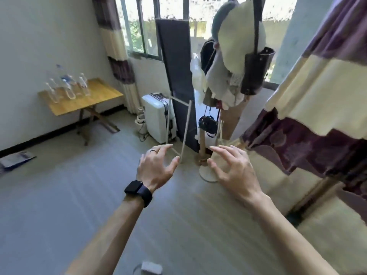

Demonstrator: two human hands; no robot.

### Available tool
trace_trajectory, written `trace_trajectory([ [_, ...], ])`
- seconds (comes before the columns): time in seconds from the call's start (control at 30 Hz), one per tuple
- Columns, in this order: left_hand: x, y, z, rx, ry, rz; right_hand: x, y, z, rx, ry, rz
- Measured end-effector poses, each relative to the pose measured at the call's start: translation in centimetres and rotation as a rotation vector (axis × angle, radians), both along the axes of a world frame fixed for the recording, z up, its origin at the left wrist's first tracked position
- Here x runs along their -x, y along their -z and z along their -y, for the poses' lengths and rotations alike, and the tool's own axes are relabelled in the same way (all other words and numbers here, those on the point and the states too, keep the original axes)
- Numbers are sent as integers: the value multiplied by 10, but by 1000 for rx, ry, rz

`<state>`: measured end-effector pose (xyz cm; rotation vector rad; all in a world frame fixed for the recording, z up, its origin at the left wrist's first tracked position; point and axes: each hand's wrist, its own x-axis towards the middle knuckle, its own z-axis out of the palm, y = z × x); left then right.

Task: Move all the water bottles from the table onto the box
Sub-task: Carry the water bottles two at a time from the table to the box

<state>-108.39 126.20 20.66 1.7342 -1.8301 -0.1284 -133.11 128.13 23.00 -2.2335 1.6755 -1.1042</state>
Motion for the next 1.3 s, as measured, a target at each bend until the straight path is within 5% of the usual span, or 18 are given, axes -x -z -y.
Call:
trace_trajectory([
  [0.57, -195, -124, 252, 213, -531, 147, -185, -107, 365, 189, -441, 32],
  [0.83, -293, -120, 297, 195, -752, 129, -308, -131, 490, 196, -638, 43],
  [1.3, -501, -121, 449, 180, -776, 140, -540, -100, 643, 169, -690, 107],
])
